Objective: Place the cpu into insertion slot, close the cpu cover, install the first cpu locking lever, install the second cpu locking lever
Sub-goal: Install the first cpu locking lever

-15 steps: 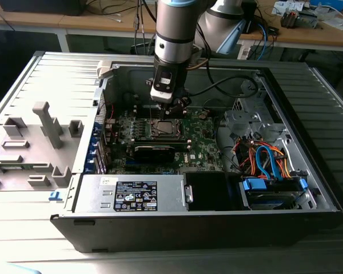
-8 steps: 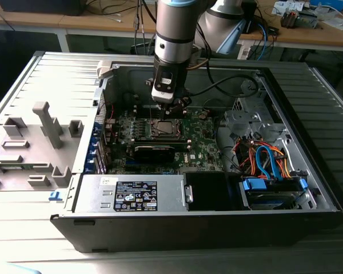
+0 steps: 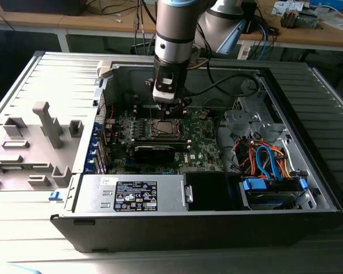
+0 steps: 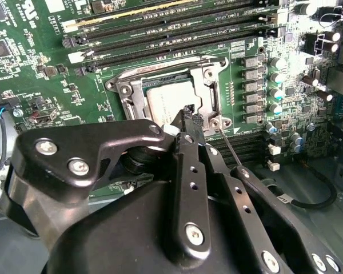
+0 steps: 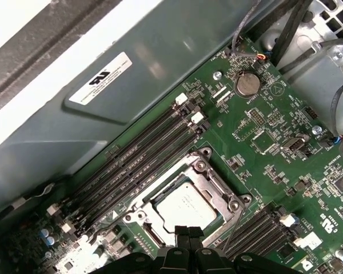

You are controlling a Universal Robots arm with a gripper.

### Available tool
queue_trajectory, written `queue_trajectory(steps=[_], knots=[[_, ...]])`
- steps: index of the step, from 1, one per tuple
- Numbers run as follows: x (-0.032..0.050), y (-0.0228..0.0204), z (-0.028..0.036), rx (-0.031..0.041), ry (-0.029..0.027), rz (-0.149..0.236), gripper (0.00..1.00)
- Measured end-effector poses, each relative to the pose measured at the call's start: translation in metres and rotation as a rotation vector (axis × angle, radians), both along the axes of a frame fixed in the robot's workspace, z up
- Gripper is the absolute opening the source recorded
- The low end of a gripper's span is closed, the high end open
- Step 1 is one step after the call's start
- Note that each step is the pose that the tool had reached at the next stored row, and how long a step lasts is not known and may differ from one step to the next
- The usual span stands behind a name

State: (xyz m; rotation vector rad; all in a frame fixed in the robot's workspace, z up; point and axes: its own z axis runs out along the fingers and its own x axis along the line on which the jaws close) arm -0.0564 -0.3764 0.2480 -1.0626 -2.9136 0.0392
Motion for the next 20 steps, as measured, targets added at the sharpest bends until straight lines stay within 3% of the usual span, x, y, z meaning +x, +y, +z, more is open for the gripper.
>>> queue_trajectory(steps=[20], knots=[[0.0000, 0.0000, 0.0000, 0.0000, 0.0000, 0.057, 0.11]])
